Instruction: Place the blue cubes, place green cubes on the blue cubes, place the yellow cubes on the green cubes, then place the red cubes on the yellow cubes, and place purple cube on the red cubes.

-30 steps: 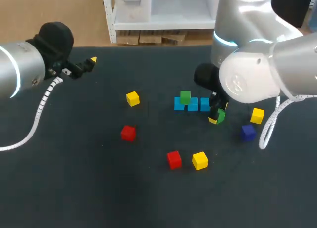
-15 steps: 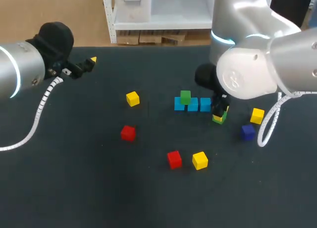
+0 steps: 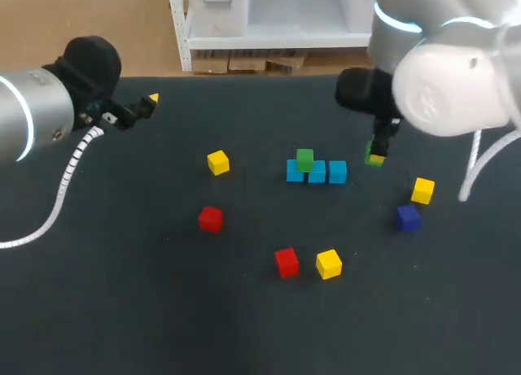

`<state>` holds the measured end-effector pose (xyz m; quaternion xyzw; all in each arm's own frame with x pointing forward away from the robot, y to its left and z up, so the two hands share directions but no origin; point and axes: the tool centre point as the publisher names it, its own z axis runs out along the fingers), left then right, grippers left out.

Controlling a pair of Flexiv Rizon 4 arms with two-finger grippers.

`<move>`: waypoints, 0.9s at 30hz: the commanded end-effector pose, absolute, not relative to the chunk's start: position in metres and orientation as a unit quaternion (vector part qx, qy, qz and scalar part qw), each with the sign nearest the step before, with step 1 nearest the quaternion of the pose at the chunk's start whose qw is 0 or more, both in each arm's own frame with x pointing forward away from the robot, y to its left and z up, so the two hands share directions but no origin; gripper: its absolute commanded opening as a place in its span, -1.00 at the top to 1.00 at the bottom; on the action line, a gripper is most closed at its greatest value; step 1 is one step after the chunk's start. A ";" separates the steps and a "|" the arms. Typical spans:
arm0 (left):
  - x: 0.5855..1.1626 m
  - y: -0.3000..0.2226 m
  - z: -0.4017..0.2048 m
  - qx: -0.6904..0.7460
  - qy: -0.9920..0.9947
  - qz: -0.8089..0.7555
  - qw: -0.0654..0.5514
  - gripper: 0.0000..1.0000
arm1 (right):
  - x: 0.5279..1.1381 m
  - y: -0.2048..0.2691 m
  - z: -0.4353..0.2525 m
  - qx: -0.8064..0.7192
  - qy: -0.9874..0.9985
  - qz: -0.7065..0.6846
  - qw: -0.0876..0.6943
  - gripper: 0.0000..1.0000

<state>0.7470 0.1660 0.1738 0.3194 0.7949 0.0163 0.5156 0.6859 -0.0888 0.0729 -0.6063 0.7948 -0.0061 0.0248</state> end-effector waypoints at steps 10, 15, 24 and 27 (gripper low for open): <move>0.747 0.165 0.173 0.319 0.794 0.018 0.517 -1.00 | 0.671 -0.084 0.093 -0.685 0.727 -0.014 0.050 1.00; 0.747 0.165 0.173 0.319 0.794 0.018 0.517 -1.00 | 0.670 -0.080 0.094 -0.703 0.709 -0.010 0.047 1.00; 0.747 0.165 0.173 0.319 0.794 0.018 0.517 -1.00 | 0.670 -0.080 0.094 -0.703 0.709 -0.010 0.047 1.00; 0.747 0.165 0.173 0.319 0.794 0.018 0.517 -1.00 | 0.670 -0.080 0.094 -0.703 0.709 -0.010 0.047 1.00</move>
